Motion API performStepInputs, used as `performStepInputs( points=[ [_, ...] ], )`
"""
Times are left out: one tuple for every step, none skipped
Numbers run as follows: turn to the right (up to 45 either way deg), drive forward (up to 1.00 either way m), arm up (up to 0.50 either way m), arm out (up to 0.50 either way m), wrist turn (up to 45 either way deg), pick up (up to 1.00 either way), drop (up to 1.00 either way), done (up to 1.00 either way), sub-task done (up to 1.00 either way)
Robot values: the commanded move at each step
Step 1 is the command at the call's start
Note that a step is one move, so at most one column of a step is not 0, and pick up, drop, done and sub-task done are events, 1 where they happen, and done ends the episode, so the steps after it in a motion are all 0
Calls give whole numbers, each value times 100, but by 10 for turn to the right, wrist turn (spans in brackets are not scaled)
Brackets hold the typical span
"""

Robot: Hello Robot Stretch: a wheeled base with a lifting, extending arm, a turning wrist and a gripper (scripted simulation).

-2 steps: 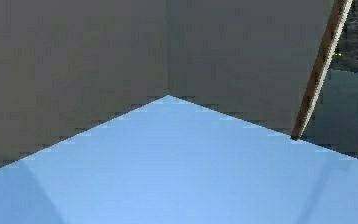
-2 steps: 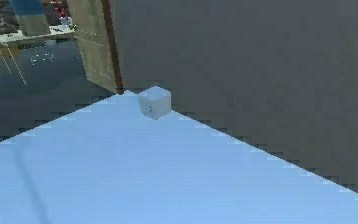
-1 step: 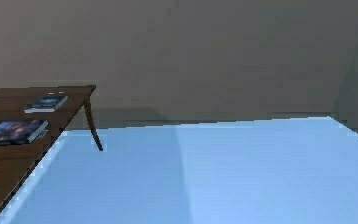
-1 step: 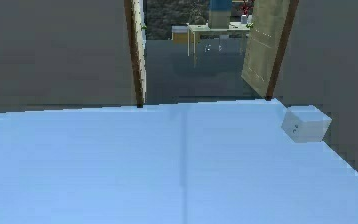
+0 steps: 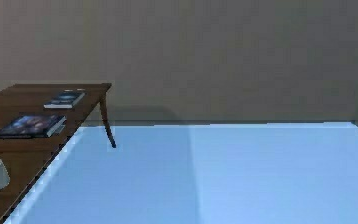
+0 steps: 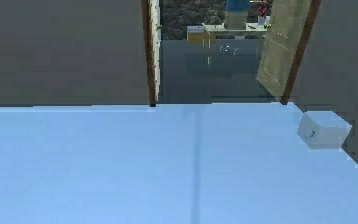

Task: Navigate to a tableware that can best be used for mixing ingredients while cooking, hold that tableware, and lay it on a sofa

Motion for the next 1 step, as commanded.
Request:
performStepInputs(
  points=[
    [0,100,0,0,0,0,0,0,0]
  ],
)
